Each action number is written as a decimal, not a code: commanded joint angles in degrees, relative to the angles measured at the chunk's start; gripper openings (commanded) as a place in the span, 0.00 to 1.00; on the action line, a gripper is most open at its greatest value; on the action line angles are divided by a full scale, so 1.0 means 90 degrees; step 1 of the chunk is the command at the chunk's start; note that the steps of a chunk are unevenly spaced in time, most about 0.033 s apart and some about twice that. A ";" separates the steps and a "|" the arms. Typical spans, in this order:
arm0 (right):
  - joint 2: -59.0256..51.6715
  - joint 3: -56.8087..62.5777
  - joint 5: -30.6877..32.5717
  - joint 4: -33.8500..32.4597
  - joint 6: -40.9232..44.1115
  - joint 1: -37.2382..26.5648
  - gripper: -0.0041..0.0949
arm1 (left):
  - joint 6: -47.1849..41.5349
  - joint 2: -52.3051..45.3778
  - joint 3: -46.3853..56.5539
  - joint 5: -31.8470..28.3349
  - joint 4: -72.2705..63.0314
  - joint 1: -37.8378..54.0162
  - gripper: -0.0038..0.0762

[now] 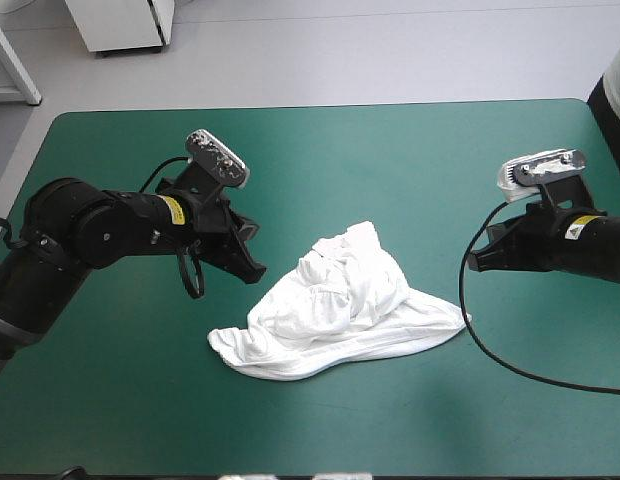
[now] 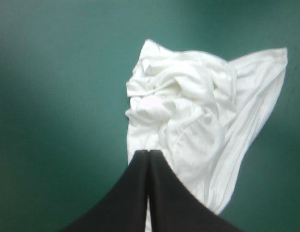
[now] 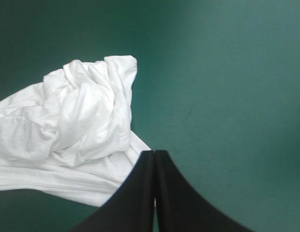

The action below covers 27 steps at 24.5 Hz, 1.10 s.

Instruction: Fold the cloth

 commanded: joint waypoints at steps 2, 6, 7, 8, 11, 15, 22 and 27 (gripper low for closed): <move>-0.0118 -0.0475 0.0347 -0.0574 0.0211 0.0249 0.12 | -0.0202 -0.0574 -0.0161 0.0348 0.0466 -0.0189 0.11; -0.0397 -0.0585 0.0659 -0.1259 0.0617 0.0999 0.39 | -0.0502 -0.1146 -0.0161 0.0972 0.1283 -0.0545 0.38; -0.0483 -0.0585 0.0763 -0.1395 0.0767 0.1165 0.47 | -0.0638 -0.1264 -0.0147 0.1128 0.1388 -0.0647 0.47; -0.0539 -0.0585 0.0952 -0.1534 0.0909 0.1280 0.52 | -0.0860 -0.1425 -0.0081 0.1111 0.1429 -0.0688 0.56; -0.0815 -0.0550 0.1023 -0.1619 0.1341 0.1368 0.64 | -0.0959 -0.1724 0.0122 0.1123 0.1473 -0.0704 0.70; -0.1212 -0.0550 0.1023 -0.1619 0.1352 0.1368 0.65 | -0.1004 -0.1738 0.0623 0.1123 0.1502 -0.0678 0.69; -0.1441 -0.0536 0.1034 -0.1902 0.1489 0.1368 0.65 | -0.1326 -0.1142 0.2453 0.1092 0.1906 -0.0678 0.69; -0.1441 0.0426 0.1034 -0.2050 0.1623 0.1368 0.65 | -0.1372 -0.0204 0.2996 0.0109 0.1920 -0.0212 0.69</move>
